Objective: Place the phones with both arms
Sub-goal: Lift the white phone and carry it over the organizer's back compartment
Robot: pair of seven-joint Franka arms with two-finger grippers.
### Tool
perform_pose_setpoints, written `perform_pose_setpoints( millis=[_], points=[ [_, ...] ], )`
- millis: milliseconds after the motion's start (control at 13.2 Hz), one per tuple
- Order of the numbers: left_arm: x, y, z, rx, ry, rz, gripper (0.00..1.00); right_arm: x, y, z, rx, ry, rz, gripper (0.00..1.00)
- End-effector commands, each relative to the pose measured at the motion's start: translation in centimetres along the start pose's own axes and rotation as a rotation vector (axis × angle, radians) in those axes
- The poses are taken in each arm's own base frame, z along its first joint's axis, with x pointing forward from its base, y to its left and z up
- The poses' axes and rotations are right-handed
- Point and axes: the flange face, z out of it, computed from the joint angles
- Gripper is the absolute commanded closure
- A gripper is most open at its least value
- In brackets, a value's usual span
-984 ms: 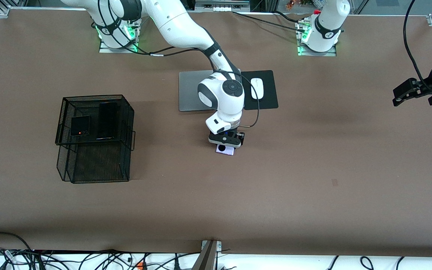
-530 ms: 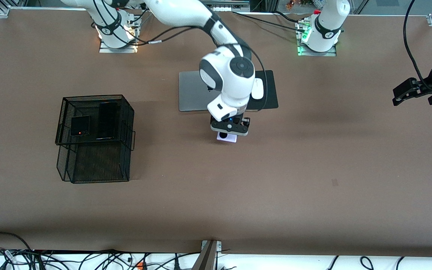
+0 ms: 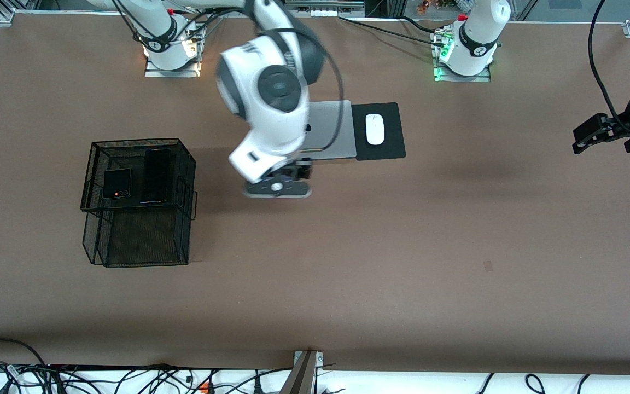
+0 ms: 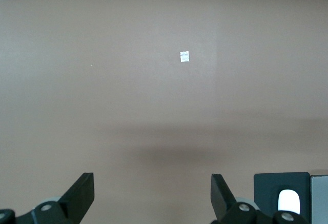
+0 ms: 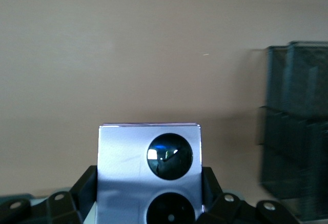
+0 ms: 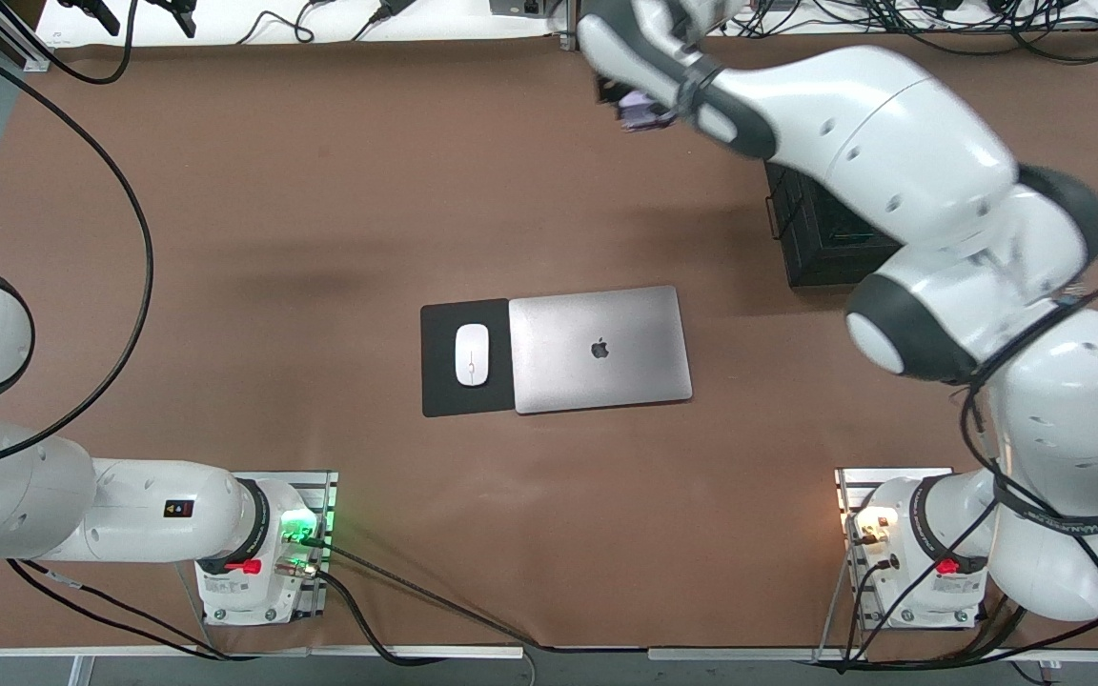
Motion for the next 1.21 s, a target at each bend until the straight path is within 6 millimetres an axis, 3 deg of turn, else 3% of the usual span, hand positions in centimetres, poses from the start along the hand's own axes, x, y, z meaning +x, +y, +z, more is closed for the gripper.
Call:
perform_pose_setpoints(
  millis=[0, 227, 378, 606, 757, 1135],
  points=[
    [-0.1, 0.3, -0.8, -0.02, -0.003, -0.004, 0.0, 0.0, 11.1, 0.1, 0.048, -0.041, -0.114, 0.47],
    [-0.1, 0.8, -0.8, -0.02, -0.002, 0.002, 0.0, 0.8, 22.7, 1.8, 0.072, -0.051, -0.186, 0.47],
    [-0.1, 0.8, -0.8, -0.023, -0.004, 0.001, 0.0, 1.9, 29.2, 2.7, 0.114, -0.048, -0.215, 0.47],
    [0.0, 0.9, -0.7, -0.023, -0.003, 0.002, 0.0, 3.3, 36.0, 5.6, 0.155, -0.032, -0.216, 0.47],
    [0.0, 1.1, -0.8, -0.014, 0.0, 0.008, 0.0, 4.9, 37.9, 8.5, 0.174, 0.0, -0.231, 0.47],
    [0.1, 1.3, -0.8, -0.009, 0.005, 0.013, 0.0, 7.9, 36.5, 15.9, 0.176, 0.029, -0.16, 0.47]
  ],
)
